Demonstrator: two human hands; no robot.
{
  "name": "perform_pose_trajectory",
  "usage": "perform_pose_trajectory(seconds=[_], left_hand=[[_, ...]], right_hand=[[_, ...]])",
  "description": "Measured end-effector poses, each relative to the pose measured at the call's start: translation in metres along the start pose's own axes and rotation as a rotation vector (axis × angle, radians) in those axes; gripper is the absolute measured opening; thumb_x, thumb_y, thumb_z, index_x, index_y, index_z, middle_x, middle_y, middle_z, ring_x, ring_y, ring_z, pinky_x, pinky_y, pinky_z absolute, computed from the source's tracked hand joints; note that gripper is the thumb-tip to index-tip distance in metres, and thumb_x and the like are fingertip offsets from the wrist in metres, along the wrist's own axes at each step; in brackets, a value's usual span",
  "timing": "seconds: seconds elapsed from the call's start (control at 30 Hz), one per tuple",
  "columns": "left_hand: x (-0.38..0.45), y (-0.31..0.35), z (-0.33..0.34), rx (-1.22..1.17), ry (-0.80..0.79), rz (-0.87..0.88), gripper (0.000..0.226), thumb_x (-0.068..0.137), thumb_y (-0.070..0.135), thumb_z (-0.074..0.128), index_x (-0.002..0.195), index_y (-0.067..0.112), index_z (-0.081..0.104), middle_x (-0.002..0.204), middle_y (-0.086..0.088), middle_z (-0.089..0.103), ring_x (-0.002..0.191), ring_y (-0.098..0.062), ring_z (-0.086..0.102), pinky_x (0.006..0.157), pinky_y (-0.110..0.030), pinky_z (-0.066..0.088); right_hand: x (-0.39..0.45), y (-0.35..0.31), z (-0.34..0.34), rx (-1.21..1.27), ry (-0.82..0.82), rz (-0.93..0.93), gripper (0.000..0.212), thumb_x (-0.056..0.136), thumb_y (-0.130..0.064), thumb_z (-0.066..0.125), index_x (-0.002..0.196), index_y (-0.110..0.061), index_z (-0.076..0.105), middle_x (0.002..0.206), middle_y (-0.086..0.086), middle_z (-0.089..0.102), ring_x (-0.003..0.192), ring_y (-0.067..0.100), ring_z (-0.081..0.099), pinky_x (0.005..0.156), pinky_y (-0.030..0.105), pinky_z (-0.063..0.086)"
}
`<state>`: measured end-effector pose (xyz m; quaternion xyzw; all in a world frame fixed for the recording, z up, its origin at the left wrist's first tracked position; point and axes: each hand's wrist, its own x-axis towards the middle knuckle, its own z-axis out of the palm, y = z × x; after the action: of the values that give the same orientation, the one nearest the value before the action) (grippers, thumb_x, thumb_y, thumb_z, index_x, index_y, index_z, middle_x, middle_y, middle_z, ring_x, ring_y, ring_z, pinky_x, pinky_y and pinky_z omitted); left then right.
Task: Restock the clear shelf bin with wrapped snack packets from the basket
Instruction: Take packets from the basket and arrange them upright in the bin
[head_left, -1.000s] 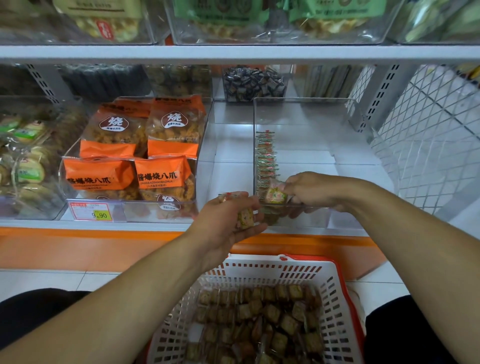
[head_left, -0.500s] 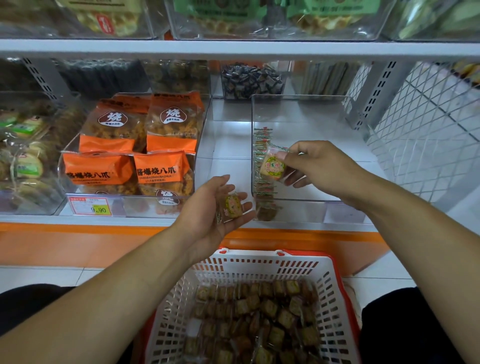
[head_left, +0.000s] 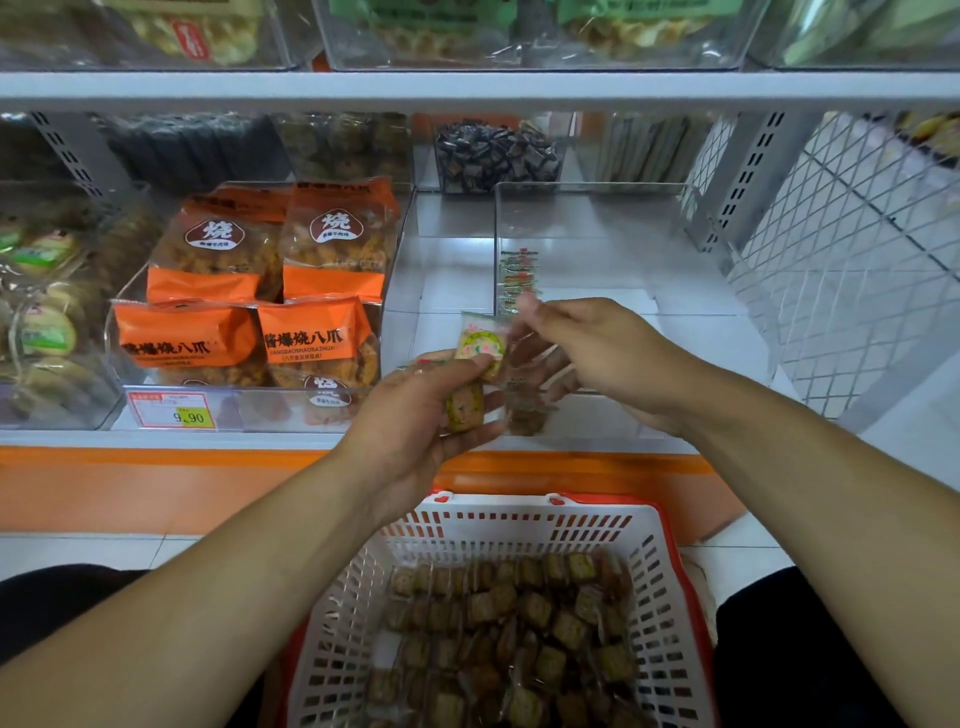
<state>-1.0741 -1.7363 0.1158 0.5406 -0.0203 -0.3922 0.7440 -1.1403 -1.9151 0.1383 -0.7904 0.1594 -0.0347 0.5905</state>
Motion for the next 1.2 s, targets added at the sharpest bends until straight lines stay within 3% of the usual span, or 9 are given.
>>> perform_pose_trajectory(seconds=[0.07,0.13,0.23,0.37,0.57,0.8,0.93,1.1,1.2], left_hand=[[0.002,0.0,-0.002,-0.011,0.109,0.04,0.02,0.087,0.019,0.075,0.106,0.01,0.073,0.088,-0.003,0.079,0.077,-0.013,0.077,0.057,-0.026,0.058],[0.005,-0.001,-0.005,-0.013,0.194,0.063,0.021,0.089,0.019,0.075,0.108,0.01,0.072,0.086,-0.001,0.078,0.074,-0.011,0.076,0.055,-0.026,0.058],[0.007,-0.002,-0.009,-0.01,0.247,0.06,0.022,0.09,0.019,0.074,0.11,0.009,0.072,0.087,-0.001,0.078,0.076,-0.011,0.075,0.056,-0.027,0.058],[0.009,-0.003,-0.009,-0.01,0.24,0.053,0.023,0.089,0.018,0.076,0.109,0.009,0.073,0.088,-0.002,0.079,0.082,-0.014,0.076,0.058,-0.028,0.059],[0.011,-0.003,-0.01,-0.011,0.221,0.037,0.024,0.088,0.018,0.077,0.109,0.008,0.073,0.09,-0.004,0.08,0.079,-0.013,0.077,0.058,-0.029,0.059],[0.01,-0.006,-0.013,-0.002,0.159,0.022,0.023,0.088,0.02,0.077,0.106,0.007,0.075,0.098,-0.011,0.079,0.088,-0.019,0.077,0.06,-0.031,0.06],[0.008,-0.007,-0.01,0.009,0.12,0.02,0.024,0.088,0.021,0.077,0.107,0.007,0.075,0.099,-0.011,0.079,0.089,-0.019,0.077,0.061,-0.031,0.06],[0.008,-0.007,-0.006,0.021,0.12,0.037,0.021,0.089,0.02,0.075,0.106,0.008,0.075,0.097,-0.009,0.079,0.088,-0.018,0.077,0.061,-0.03,0.06],[0.009,-0.008,-0.007,0.019,0.149,0.039,0.02,0.09,0.02,0.075,0.107,0.008,0.074,0.097,-0.009,0.079,0.088,-0.019,0.077,0.061,-0.031,0.06]], right_hand=[[0.006,0.003,-0.01,-0.344,0.045,-0.071,0.033,0.102,-0.048,0.049,0.101,-0.025,0.073,0.097,-0.006,0.073,0.083,0.011,0.069,0.07,0.027,0.052],[0.009,0.008,-0.013,-0.66,-0.097,-0.043,0.037,0.1,-0.053,0.05,0.106,-0.023,0.071,0.104,-0.004,0.07,0.093,0.015,0.065,0.078,0.032,0.051],[0.01,0.016,-0.005,-0.847,-0.377,0.096,0.041,0.093,-0.059,0.057,0.108,-0.022,0.066,0.105,0.001,0.068,0.094,0.021,0.063,0.085,0.037,0.05],[0.017,0.023,0.002,-0.939,-0.39,0.107,0.027,0.087,-0.044,0.073,0.107,-0.03,0.062,0.104,-0.004,0.065,0.089,0.014,0.059,0.076,0.029,0.048],[0.017,0.014,-0.013,-0.793,-0.294,0.088,0.038,0.082,-0.027,0.083,0.115,-0.025,0.065,0.111,-0.005,0.065,0.099,0.017,0.062,0.083,0.03,0.048],[0.001,-0.005,-0.037,-0.006,-0.132,0.048,0.028,0.092,-0.001,0.068,0.118,-0.01,0.064,0.088,0.009,0.076,0.078,0.022,0.074,0.075,0.026,0.061],[-0.005,-0.009,-0.034,0.037,-0.172,0.041,0.035,0.098,-0.014,0.064,0.129,-0.029,0.059,0.083,0.01,0.076,0.078,0.024,0.071,0.076,0.032,0.06],[-0.004,-0.006,-0.029,-0.006,-0.172,0.008,0.035,0.094,-0.014,0.069,0.125,-0.025,0.058,0.082,0.005,0.075,0.076,0.023,0.072,0.072,0.029,0.061],[0.002,0.0,-0.033,-0.143,-0.005,-0.015,0.023,0.083,-0.013,0.081,0.101,-0.018,0.067,0.084,0.003,0.076,0.077,0.021,0.073,0.072,0.029,0.061]])
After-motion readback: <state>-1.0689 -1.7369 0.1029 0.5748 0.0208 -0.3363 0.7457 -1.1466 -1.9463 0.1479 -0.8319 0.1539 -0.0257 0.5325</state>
